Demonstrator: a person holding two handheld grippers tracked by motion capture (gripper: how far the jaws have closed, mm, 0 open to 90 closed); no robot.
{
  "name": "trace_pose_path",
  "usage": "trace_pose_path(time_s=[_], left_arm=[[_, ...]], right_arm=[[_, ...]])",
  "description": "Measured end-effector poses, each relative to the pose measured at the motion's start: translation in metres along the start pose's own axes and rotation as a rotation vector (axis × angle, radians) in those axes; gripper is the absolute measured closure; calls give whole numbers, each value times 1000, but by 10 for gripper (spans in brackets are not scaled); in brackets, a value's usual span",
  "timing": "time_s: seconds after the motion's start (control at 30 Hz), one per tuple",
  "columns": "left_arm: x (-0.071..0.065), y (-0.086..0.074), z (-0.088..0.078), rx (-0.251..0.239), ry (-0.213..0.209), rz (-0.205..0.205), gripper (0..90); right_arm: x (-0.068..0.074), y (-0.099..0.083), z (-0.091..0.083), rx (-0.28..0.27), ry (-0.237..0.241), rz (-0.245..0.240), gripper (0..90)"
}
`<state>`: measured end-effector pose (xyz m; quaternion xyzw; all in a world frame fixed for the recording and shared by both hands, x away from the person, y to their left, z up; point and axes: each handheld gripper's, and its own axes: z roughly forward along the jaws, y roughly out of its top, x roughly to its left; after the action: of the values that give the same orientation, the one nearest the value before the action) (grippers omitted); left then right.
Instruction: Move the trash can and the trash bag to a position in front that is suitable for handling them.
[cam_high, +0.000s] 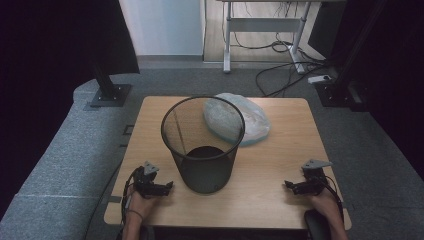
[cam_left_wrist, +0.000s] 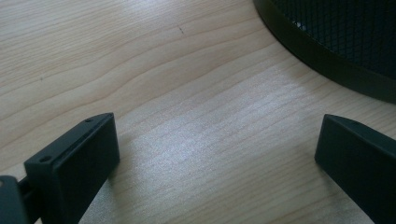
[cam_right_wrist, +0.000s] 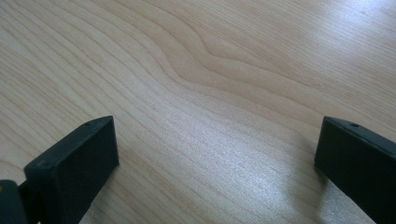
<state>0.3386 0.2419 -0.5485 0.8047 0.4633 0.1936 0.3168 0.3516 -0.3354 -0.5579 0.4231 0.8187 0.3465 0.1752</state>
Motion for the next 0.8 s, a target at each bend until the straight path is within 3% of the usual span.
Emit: trace_pose_path(time_s=[0.33, 0.6, 0.8], left_arm=[[0, 0, 0, -1, -3, -2, 0], [2, 0, -1, -8, -12, -14, 0], [7, 0, -2, -34, -51, -64, 0]], right_arm=[[0, 0, 0, 0, 1, 0, 0], [-1, 0, -1, -10, 44, -6, 0], [-3, 2, -4, -8, 86, 62, 0]])
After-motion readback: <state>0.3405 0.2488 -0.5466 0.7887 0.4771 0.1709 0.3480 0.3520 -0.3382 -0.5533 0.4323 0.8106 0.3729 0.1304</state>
